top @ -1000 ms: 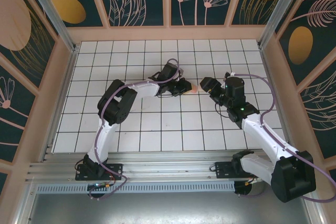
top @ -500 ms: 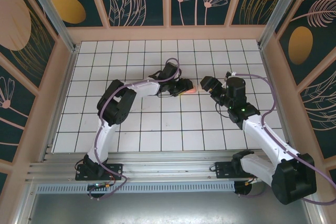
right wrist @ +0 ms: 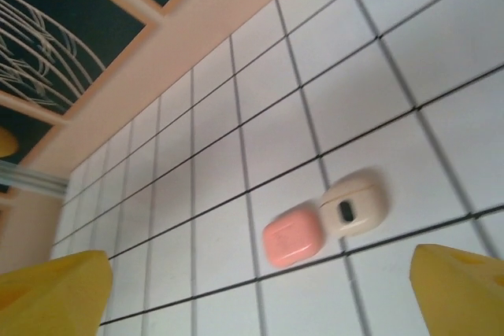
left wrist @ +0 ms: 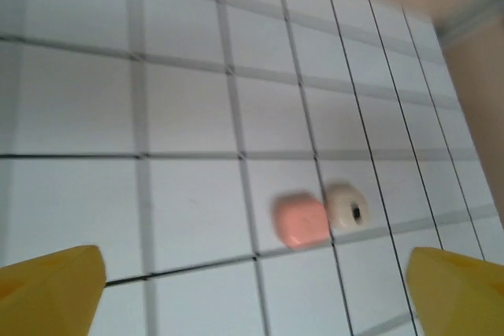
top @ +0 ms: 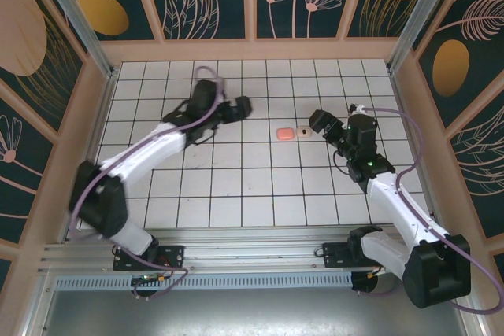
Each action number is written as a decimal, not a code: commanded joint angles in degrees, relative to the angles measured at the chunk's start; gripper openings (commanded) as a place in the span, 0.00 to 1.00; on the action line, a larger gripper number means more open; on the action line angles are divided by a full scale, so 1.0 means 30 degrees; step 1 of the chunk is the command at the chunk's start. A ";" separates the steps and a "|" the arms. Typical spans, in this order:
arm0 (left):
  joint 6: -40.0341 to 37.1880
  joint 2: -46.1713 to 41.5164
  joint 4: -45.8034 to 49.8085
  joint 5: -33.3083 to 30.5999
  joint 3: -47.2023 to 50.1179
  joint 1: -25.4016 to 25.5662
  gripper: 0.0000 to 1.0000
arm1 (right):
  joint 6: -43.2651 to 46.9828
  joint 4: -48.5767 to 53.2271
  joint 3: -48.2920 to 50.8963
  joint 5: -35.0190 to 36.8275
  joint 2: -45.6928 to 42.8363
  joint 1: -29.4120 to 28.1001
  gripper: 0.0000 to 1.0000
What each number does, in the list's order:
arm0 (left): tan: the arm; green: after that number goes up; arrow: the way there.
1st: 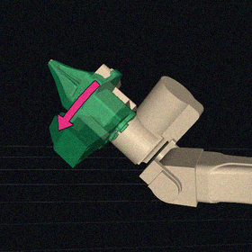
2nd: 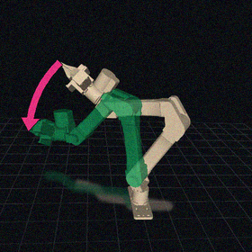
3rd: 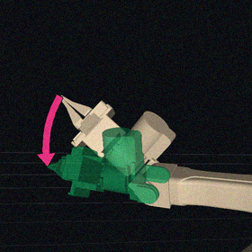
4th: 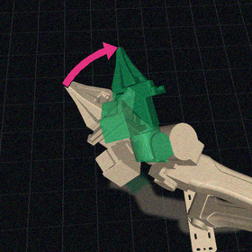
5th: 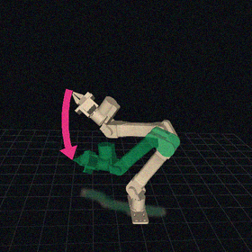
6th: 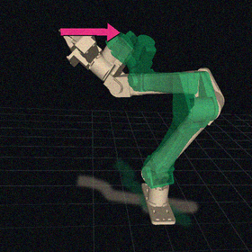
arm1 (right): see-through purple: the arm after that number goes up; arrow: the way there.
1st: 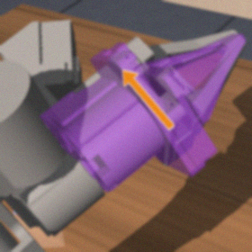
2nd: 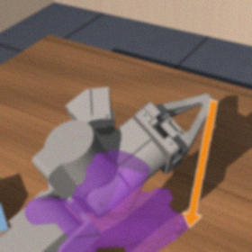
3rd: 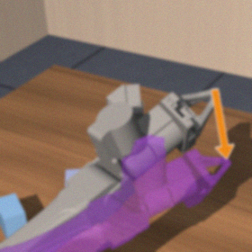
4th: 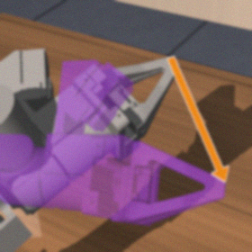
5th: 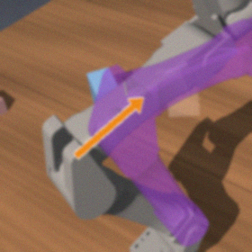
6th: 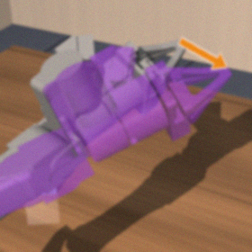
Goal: Insert the wireless bluetooth earbuds into the charging case
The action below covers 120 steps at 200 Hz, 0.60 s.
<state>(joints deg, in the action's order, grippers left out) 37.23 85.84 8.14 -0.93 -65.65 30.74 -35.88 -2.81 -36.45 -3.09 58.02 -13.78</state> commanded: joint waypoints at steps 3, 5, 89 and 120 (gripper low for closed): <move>-0.1571 -0.4416 -0.1424 -0.4773 0.4633 -0.0914 0.98 | 0.3208 -0.1596 0.0691 0.1236 0.0170 0.1041 0.99; -0.1652 -0.4789 -0.1520 -0.5150 0.4980 -0.0949 0.98 | 0.3363 -0.1718 0.0752 0.1236 0.0201 0.1105 0.99; -0.8013 -1.0987 -1.0064 -1.0973 1.5222 -0.4260 0.98 | 1.0020 -0.8002 0.6069 0.3550 -0.0693 0.4460 0.99; -0.9426 -1.2838 -1.4559 -1.0277 1.8558 -0.5530 0.99 | 1.0432 -1.3381 0.9178 0.2621 -0.0190 0.5388 0.99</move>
<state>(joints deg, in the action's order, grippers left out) 15.64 51.24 -18.74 -31.40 -15.35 16.23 -8.97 -25.56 -13.89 4.51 56.73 0.47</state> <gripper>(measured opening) 0.988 0.989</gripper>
